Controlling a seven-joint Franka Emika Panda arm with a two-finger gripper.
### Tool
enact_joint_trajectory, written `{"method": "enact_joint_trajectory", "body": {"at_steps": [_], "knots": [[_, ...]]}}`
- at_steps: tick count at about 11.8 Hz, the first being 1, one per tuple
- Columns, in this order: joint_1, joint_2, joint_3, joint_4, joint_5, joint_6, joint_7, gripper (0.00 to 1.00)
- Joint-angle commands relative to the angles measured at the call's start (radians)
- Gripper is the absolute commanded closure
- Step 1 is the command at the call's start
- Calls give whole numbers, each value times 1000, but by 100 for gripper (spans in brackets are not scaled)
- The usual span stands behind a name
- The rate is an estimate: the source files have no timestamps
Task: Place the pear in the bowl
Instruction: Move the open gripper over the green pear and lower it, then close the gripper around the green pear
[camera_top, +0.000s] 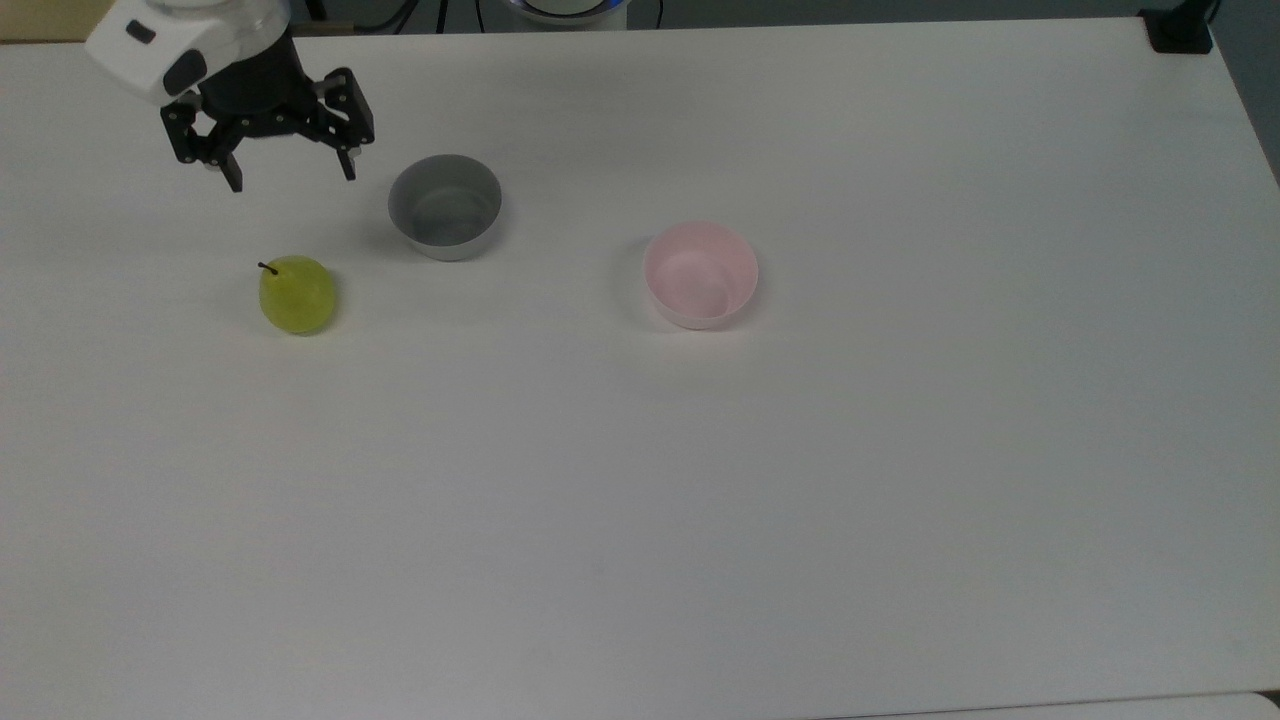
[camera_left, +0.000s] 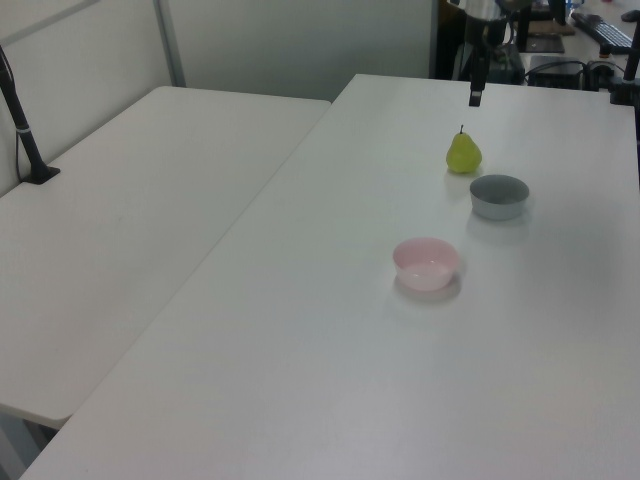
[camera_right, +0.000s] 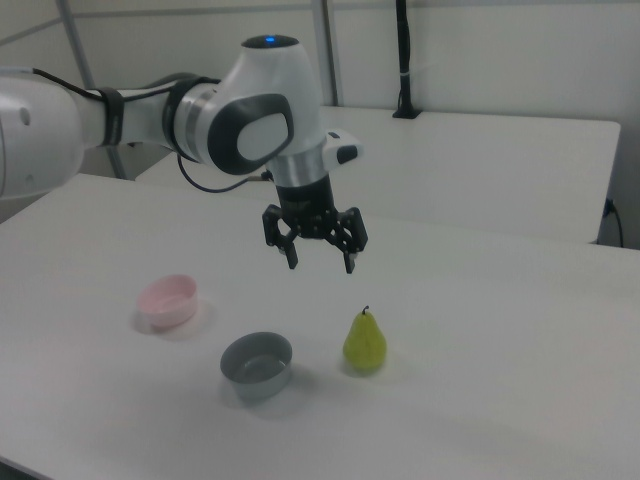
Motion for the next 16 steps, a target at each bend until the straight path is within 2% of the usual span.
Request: {"method": "enact_joint_trajectory", "body": {"at_steps": [1, 7, 11, 14, 15, 16], "knots": [[-3, 40, -14, -28, -11, 62, -3, 0], [-12, 132, -17, -62, -12, 200, 20, 0], [-17, 174, -31, -62, -49, 231, 21, 0], [-23, 200, -29, -88, -55, 312, 21, 0], [-21, 209, -29, -89, -55, 324, 21, 6], [-23, 211, -29, -89, -55, 325, 21, 30]]}}
